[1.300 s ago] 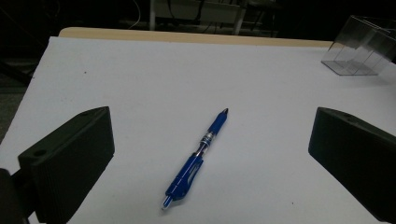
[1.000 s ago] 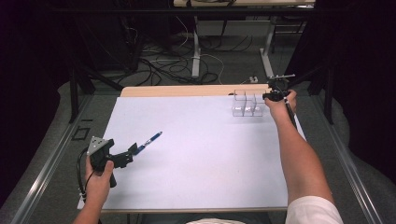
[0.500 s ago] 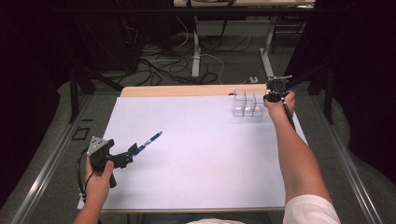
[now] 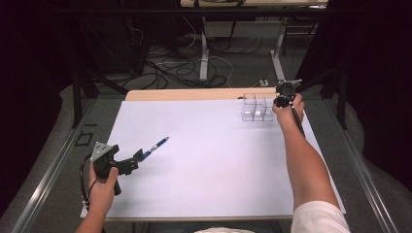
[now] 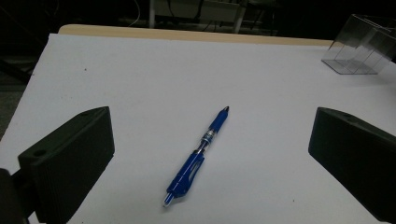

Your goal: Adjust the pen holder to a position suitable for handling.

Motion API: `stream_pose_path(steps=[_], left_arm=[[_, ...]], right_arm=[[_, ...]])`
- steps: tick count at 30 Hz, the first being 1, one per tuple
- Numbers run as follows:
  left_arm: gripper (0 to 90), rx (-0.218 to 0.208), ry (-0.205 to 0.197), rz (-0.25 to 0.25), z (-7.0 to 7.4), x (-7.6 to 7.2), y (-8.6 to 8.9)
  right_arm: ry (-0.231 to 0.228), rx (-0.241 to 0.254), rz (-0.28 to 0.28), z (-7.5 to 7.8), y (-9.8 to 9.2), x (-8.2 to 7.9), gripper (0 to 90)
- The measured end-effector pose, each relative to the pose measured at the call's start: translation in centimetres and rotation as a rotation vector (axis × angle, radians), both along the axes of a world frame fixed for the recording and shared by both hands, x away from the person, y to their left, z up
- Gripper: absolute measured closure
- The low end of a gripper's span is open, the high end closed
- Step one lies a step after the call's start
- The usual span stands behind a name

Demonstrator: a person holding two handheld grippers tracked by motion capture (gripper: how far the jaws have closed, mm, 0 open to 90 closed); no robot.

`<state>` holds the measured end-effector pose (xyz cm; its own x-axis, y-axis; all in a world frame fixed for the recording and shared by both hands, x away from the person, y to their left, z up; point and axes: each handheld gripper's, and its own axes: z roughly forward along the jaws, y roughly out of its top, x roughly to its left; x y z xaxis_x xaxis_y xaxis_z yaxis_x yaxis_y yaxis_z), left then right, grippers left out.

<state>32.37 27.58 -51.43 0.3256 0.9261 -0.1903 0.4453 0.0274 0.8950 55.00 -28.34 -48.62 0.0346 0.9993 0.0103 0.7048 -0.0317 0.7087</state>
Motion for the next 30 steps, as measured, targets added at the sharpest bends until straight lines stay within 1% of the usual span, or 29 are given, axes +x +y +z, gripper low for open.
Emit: stream_pose_path(steps=[5, 8, 9, 12, 19, 20, 22, 23, 25, 26, 30], left_arm=[[0.2, 0.002, 0.001, -0.001, 0.0, 0.0, 0.0], [0.2, 0.003, 0.001, -0.001, 0.0, 0.0, 0.0], [0.2, 0.003, 0.000, -0.001, 0.0, 0.0, -0.1], [0.2, 0.004, -0.003, -0.002, 0.1, 0.0, -0.1], [0.2, 0.009, -0.001, -0.007, 0.0, 0.0, -0.2], [0.2, 0.006, 0.000, -0.007, 0.0, 0.0, -0.3], [0.2, 0.005, 0.000, -0.008, 0.1, 0.0, -0.3], [0.2, 0.005, -0.004, -0.007, 0.1, 0.0, -0.3], [0.2, 0.008, -0.005, -0.010, 0.1, 0.0, -0.3], [0.2, 0.009, -0.004, -0.010, 0.1, 0.0, -0.3], [0.2, 0.007, -0.003, -0.011, 0.1, 0.0, -0.3]], right_arm=[[0.003, 0.004, 0.000, 0.0, 0.1, -0.1, 89.3], [0.005, -0.002, 0.004, 0.0, 0.3, -0.2, 89.3], [0.007, 0.006, 0.005, 0.0, 0.4, -0.2, 89.3], [0.020, 0.009, -0.001, 0.1, 0.9, -0.4, 89.3], [0.043, 0.014, -0.010, 0.3, 2.4, -1.2, 89.3], [0.048, 0.014, -0.006, 0.3, 2.9, -1.5, 89.4], [0.045, 0.006, 0.000, 0.3, 3.1, -1.7, 89.3], [0.041, 0.013, 0.006, 0.2, 3.7, -2.0, 89.3], [0.042, 0.012, 0.012, 0.2, 4.0, -2.2, 89.3], [0.043, 0.016, 0.025, 0.2, 4.6, -2.5, 89.4], [0.046, 0.016, 0.032, 0.2, 5.5, -2.9, 89.3]])
